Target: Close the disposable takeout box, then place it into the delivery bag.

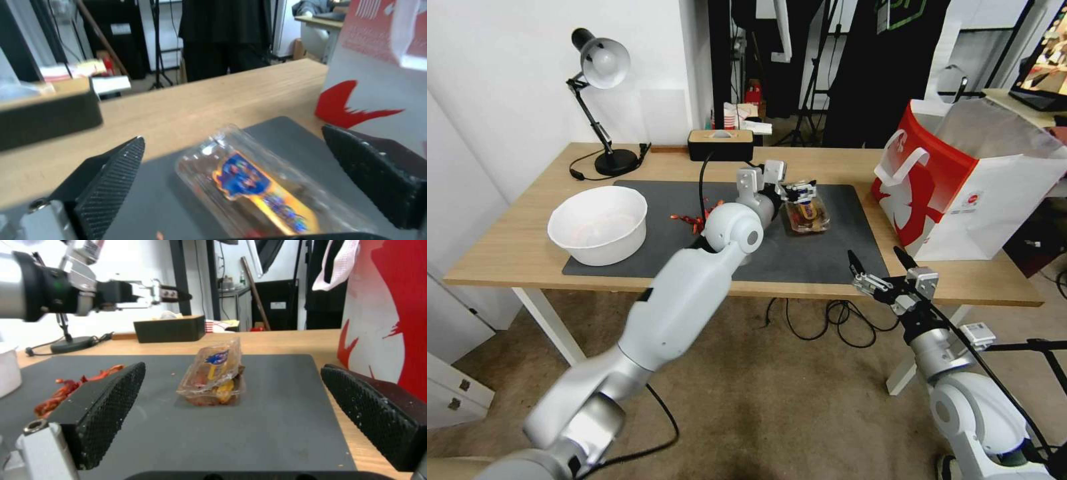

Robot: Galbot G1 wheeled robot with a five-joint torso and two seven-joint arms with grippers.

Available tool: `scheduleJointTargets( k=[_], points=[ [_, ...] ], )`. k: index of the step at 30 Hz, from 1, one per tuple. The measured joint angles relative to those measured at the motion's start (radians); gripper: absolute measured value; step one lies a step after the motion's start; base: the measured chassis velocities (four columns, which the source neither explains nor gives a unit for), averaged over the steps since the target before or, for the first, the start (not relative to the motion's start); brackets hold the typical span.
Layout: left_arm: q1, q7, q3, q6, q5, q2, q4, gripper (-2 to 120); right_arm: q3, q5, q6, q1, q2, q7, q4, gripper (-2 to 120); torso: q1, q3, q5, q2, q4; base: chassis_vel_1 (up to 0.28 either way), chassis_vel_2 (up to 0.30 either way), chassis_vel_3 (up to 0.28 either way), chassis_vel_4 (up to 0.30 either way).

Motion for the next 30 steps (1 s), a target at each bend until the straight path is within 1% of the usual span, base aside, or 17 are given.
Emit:
scheduleJointTargets(
  k=[3, 4, 6, 7, 8, 10, 11, 13, 14, 16, 17, 19, 20, 22, 23, 26, 30],
  points=[
    [-0.059, 0.082, 0.046, -0.027, 0.08, 0.014, 0.066, 86, 0.014, 0.05, -0.017, -0.011, -0.012, 0.011, 0.013, 100, 0.0, 0.0, 0.0002, 0.0, -0.0006, 0.0, 0.0, 0.0, 0.0],
    [-0.059, 0.082, 0.046, -0.027, 0.08, 0.014, 0.066, 86, 0.014, 0.05, -0.017, -0.011, -0.012, 0.011, 0.013, 100, 0.0, 0.0, 0.0002, 0.0, -0.0006, 0.0, 0.0, 0.0, 0.0],
    [-0.097, 0.151, 0.079, -0.064, 0.147, 0.025, 0.109, 78, 0.024, 0.101, -0.038, -0.011, -0.024, 0.026, 0.018, 100, 0.0, 0.0, 0.0002, 0.0, -0.0004, 0.0, 0.0, 0.0, 0.0],
    [-0.097, 0.151, 0.079, -0.064, 0.147, 0.025, 0.109, 78, 0.024, 0.101, -0.038, -0.011, -0.024, 0.026, 0.018, 100, 0.0, 0.0, 0.0002, 0.0, -0.0004, 0.0, 0.0, 0.0, 0.0],
    [-0.117, 0.191, 0.105, -0.095, 0.204, 0.036, 0.138, 72, 0.028, 0.135, -0.058, -0.005, -0.032, 0.04, 0.018, 100, 0.0, 0.0, 0.0003, 0.0, -0.0004, 0.0, 0.0, 0.0, 0.0],
    [-0.136, 0.237, 0.139, -0.134, 0.277, 0.051, 0.165, 61, 0.032, 0.199, -0.087, 0.009, -0.044, 0.058, 0.017, 100, 0.0, 0.0, 0.0001, 0.0, -0.0001, 0.0, 0.0, 0.0, 0.0],
    [-0.136, 0.237, 0.139, -0.134, 0.277, 0.051, 0.165, 61, 0.032, 0.199, -0.087, 0.009, -0.044, 0.058, 0.017, 100, 0.0, 0.0, 0.0001, 0.0, -0.0001, 0.0, 0.0, 0.0, 0.0],
    [-0.146, 0.273, 0.167, -0.161, 0.334, 0.069, 0.17, 51, 0.037, 0.267, -0.117, 0.025, -0.051, 0.082, 0.012, 100, 0.0, 0.0, 0.0002, 0.0, -0.0001, 0.0, 0.0, 0.0, 0.0],
    [-0.146, 0.273, 0.167, -0.161, 0.334, 0.069, 0.17, 51, 0.037, 0.267, -0.117, 0.025, -0.051, 0.082, 0.012, 100, 0.0, 0.0, 0.0002, 0.0, -0.0001, 0.0, 0.0, 0.0, 0.0],
    [-0.156, 0.312, 0.2, -0.182, 0.382, 0.089, 0.17, 39, 0.054, 0.35, -0.153, 0.046, -0.058, 0.11, 0.001, 100, 0.0, 0.0, 0.0002, 0.0, -0.0001, 0.0, 0.0, 0.0, 0.0],
    [-0.156, 0.312, 0.2, -0.182, 0.382, 0.089, 0.17, 39, 0.054, 0.35, -0.153, 0.046, -0.058, 0.11, 0.001, 100, 0.0, 0.0, 0.0002, 0.0, -0.0001, 0.0, 0.0, 0.0, 0.0],
    [-0.17, 0.337, 0.222, -0.196, 0.415, 0.098, 0.175, 29, 0.073, 0.431, -0.183, 0.061, -0.069, 0.139, -0.003, 100, 0.0, 0.0, 0.0002, 0.0, -0.0001, 0.0, 0.0, 0.0, 0.0],
    [-0.17, 0.337, 0.222, -0.196, 0.415, 0.098, 0.175, 29, 0.073, 0.431, -0.183, 0.061, -0.069, 0.139, -0.003, 100, 0.0, 0.0, 0.0002, 0.0, -0.0001, 0.0, 0.0, 0.0, 0.0],
    [-0.195, 0.37, 0.24, -0.207, 0.438, 0.099, 0.194, 18, 0.093, 0.525, -0.221, 0.078, -0.089, 0.171, -0.004, 100, 0.0, 0.0, 0.0002, 0.0, -0.0002, 0.0, 0.0, 0.0, 0.0],
    [-0.195, 0.37, 0.24, -0.207, 0.438, 0.099, 0.194, 18, 0.093, 0.525, -0.221, 0.078, -0.089, 0.171, -0.004, 100, 0.0, 0.0, 0.0002, 0.0, -0.0002, 0.0, 0.0, 0.0, 0.0],
    [-0.229, 0.423, 0.263, -0.239, 0.477, 0.087, 0.247, 3, 0.1, 0.649, -0.291, 0.119, -0.116, 0.22, -0.003, 100, 0.0, 0.0, 0.0002, 0.0, -0.0003, 0.0, 0.0, 0.0, 0.0],
    [-0.243, 0.453, 0.28, -0.265, 0.51, 0.076, 0.281, 0, 0.092, 0.7, -0.323, 0.148, -0.127, 0.25, -0.011, 100, 0.0, 0.0, 0.0003, 0.0, 0.0, 0.0, 0.0, 0.0, 0.0]
  ],
)
